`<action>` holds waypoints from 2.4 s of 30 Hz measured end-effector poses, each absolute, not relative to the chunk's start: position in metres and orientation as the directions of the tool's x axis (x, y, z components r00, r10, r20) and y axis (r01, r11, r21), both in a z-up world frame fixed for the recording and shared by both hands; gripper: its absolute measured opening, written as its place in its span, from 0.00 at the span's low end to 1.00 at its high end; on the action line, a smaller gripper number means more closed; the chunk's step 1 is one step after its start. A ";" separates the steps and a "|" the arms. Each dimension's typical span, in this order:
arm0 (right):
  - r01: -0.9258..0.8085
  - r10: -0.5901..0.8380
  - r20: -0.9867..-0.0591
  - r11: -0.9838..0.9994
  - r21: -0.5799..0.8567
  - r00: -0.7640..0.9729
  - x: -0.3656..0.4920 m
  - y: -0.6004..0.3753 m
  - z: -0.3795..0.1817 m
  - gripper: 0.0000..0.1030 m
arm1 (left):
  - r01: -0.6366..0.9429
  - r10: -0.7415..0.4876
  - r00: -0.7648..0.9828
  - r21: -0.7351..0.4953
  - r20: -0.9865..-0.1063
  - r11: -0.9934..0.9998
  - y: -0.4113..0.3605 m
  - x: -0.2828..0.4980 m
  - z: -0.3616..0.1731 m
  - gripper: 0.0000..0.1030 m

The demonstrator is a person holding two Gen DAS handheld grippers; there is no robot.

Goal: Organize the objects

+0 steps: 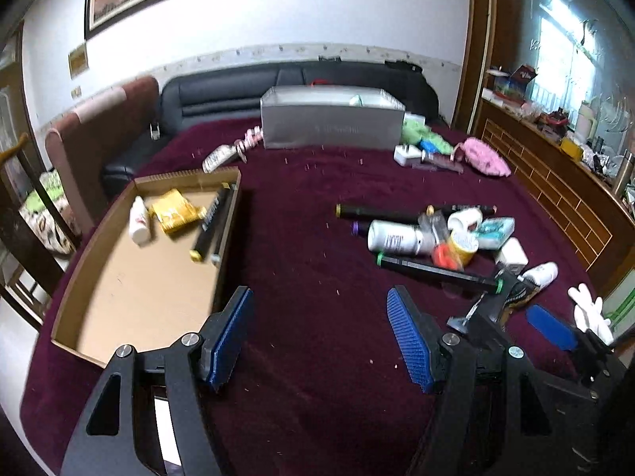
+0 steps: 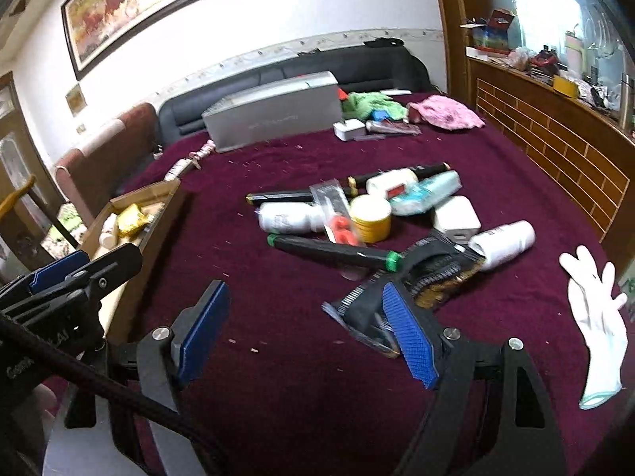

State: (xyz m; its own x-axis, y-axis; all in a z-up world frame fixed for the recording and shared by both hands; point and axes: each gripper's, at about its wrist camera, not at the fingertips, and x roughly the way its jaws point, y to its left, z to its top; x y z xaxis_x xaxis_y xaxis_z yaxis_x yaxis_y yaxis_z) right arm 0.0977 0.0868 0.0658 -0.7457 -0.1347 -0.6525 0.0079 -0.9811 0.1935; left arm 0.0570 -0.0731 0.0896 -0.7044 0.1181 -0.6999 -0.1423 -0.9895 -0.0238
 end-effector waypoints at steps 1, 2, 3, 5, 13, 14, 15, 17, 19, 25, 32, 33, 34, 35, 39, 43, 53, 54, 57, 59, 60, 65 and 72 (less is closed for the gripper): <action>0.001 -0.130 -0.661 -0.981 0.193 -0.739 0.098 0.091 0.062 0.77 | -0.141 0.117 -0.696 -0.025 -0.709 -0.990 -0.072 0.055 0.085 0.62; -0.005 -0.126 -0.667 -0.981 0.192 -0.734 0.098 0.094 0.059 0.77 | -0.138 0.112 -0.686 -0.022 -0.719 -0.990 -0.070 0.053 0.080 0.62; -0.013 -0.126 -0.669 -0.980 0.199 -0.732 0.099 0.099 0.056 0.77 | -0.137 0.112 -0.671 -0.025 -0.733 -0.990 -0.069 0.050 0.072 0.62; -0.040 -0.116 -0.678 -0.977 0.210 -0.726 0.099 0.111 0.052 0.77 | -0.129 0.118 -0.646 -0.044 -0.754 -0.991 -0.069 0.045 0.061 0.62; -0.124 -0.100 -0.699 -0.957 0.262 -0.708 0.097 0.144 0.039 0.77 | -0.130 0.100 -0.589 -0.028 -0.802 -0.991 -0.062 0.039 0.026 0.61; -0.125 -0.103 -0.701 -0.956 0.267 -0.705 0.097 0.145 0.037 0.77 | -0.129 0.096 -0.586 -0.024 -0.804 -0.991 -0.061 0.038 0.023 0.62; -0.125 -0.108 -0.703 -0.954 0.272 -0.703 0.097 0.147 0.036 0.77 | -0.129 0.093 -0.581 -0.021 -0.809 -0.991 -0.061 0.038 0.020 0.62; -0.121 -0.123 -0.705 -0.951 0.286 -0.698 0.096 0.148 0.035 0.77 | -0.128 0.095 -0.565 -0.027 -0.820 -0.991 -0.063 0.036 0.014 0.61; -0.107 -0.153 -0.701 -0.944 0.312 -0.696 0.094 0.151 0.040 0.77 | -0.121 0.097 -0.549 -0.035 -0.830 -0.992 -0.065 0.035 0.007 0.61; -0.049 -0.295 -0.669 -0.894 0.445 -0.683 0.062 0.170 0.076 0.78 | -0.161 0.130 -0.562 -0.046 -0.817 -0.986 -0.062 0.038 0.006 0.82; 0.008 -0.402 -0.729 -0.878 0.478 -0.554 -0.021 0.151 0.067 0.78 | -0.194 0.148 -0.548 -0.047 -0.823 -0.980 -0.057 0.035 0.003 0.95; -0.002 -0.411 -0.748 -0.876 0.483 -0.521 -0.031 0.148 0.059 0.78 | -0.199 0.149 -0.546 -0.045 -0.824 -0.979 -0.057 0.034 0.003 0.96; -0.020 -0.404 -0.768 -0.880 0.475 -0.498 -0.038 0.145 0.053 0.78 | -0.201 0.149 -0.545 -0.044 -0.825 -0.979 -0.056 0.034 0.003 0.97; -0.042 -0.388 -0.790 -0.886 0.461 -0.476 -0.044 0.142 0.046 0.78 | -0.202 0.148 -0.545 -0.043 -0.825 -0.978 -0.056 0.034 0.002 0.98; -0.030 -0.466 -0.805 -0.859 0.511 -0.367 -0.050 0.126 0.026 0.78 | -0.202 0.154 -0.546 -0.049 -0.824 -0.978 -0.056 0.034 0.002 0.98; 0.048 -0.628 -0.725 -0.764 0.643 -0.282 -0.038 0.105 0.025 0.78 | -0.202 0.154 -0.546 -0.048 -0.824 -0.978 -0.056 0.034 0.001 0.98; 0.091 -0.467 -0.687 -0.856 0.508 -0.557 0.033 0.135 0.074 0.78 | -0.214 0.107 -0.538 0.013 -0.836 -0.977 -0.046 0.034 -0.002 0.99; 0.078 -0.387 -0.666 -0.893 0.443 -0.638 0.050 0.141 0.085 0.78 | -0.213 0.111 -0.538 0.008 -0.836 -0.977 -0.046 0.034 -0.002 0.99; -0.029 -0.096 -0.542 -0.976 0.217 -0.835 0.101 0.150 0.114 0.84 | -0.218 0.112 -0.536 0.010 -0.837 -0.976 -0.046 0.033 -0.003 0.99; -0.085 -0.013 -0.475 -0.979 0.185 -0.880 0.116 0.152 0.119 1.00 | -0.217 0.110 -0.536 0.011 -0.837 -0.976 -0.045 0.033 -0.003 0.99; -0.104 -0.003 -0.455 -0.972 0.209 -0.891 0.120 0.158 0.118 1.00 | -0.218 0.110 -0.536 0.012 -0.837 -0.976 -0.045 0.033 -0.003 0.99; -0.162 -0.049 -0.594 -0.941 0.296 -0.803 0.091 0.183 0.091 1.00 | -0.216 0.109 -0.539 0.012 -0.835 -0.976 -0.045 0.033 -0.003 0.99; -0.192 -0.107 -0.662 -0.912 0.362 -0.742 0.081 0.201 0.042 1.00 | -0.218 0.109 -0.538 0.014 -0.836 -0.976 -0.045 0.033 -0.003 0.99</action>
State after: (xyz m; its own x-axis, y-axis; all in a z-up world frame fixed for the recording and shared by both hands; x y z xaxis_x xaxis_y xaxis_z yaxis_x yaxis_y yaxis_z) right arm 0.0806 0.2011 0.0416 -0.7416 -0.1073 -0.6622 -0.1917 -0.9120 0.3625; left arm 0.0329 -0.0451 -0.0033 -0.5380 0.1087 -0.8359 -0.2184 -0.9758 0.0137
